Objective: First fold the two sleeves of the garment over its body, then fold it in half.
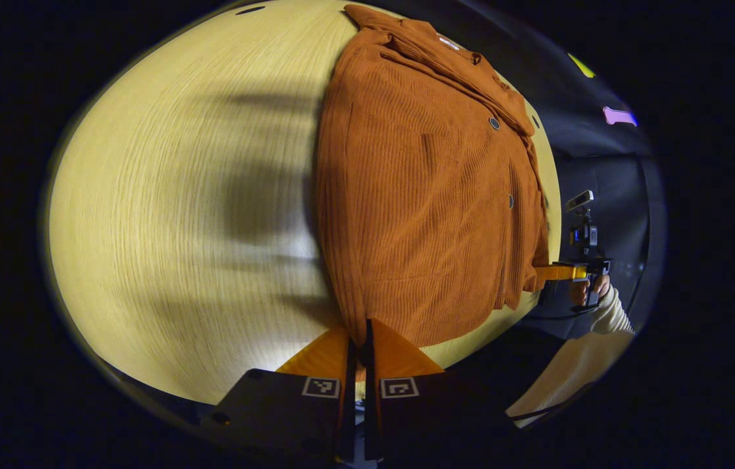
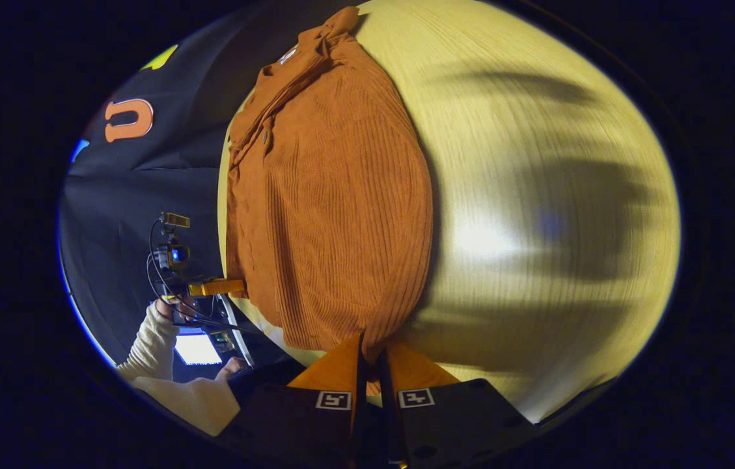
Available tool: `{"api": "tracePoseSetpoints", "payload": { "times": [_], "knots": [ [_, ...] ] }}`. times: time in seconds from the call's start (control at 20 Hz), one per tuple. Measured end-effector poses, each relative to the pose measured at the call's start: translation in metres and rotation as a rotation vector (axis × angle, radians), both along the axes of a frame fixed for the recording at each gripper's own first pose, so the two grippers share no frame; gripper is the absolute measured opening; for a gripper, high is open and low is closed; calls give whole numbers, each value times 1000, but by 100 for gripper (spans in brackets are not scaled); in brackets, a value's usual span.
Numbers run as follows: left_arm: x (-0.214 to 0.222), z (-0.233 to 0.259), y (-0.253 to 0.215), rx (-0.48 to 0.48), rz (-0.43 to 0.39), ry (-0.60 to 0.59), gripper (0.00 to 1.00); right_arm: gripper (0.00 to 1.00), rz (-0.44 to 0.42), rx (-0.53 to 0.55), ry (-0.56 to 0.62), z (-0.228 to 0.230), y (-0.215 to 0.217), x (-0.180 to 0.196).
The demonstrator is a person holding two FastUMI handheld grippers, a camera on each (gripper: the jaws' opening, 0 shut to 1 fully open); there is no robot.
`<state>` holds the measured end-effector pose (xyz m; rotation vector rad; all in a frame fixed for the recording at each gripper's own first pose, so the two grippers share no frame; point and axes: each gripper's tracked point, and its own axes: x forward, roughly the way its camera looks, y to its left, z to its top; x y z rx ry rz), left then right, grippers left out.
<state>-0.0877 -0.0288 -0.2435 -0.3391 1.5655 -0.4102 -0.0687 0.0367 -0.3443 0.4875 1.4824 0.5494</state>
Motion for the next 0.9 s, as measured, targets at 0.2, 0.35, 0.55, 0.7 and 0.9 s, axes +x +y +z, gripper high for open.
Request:
{"api": "tracePoseSetpoints", "payload": {
  "times": [0.2,0.35,0.55,0.7,0.9],
  "knots": [
    [2,-1,-5,10,-10,-32,5,3,13,-52,-46,-9,-5,4],
    [-1,9,-9,29,-32,-82,4,0,-28,-1,-52,7,-1,9],
    [3,39,-18,58,-46,-157,4,0,-73,95,-86,47,6,15],
    [16,78,-29,53,-66,-226,4,0,-123,173,-108,85,15,30],
    [44,114,-35,50,-74,-309,4,0,-130,228,-157,132,29,57]
  ]
}}
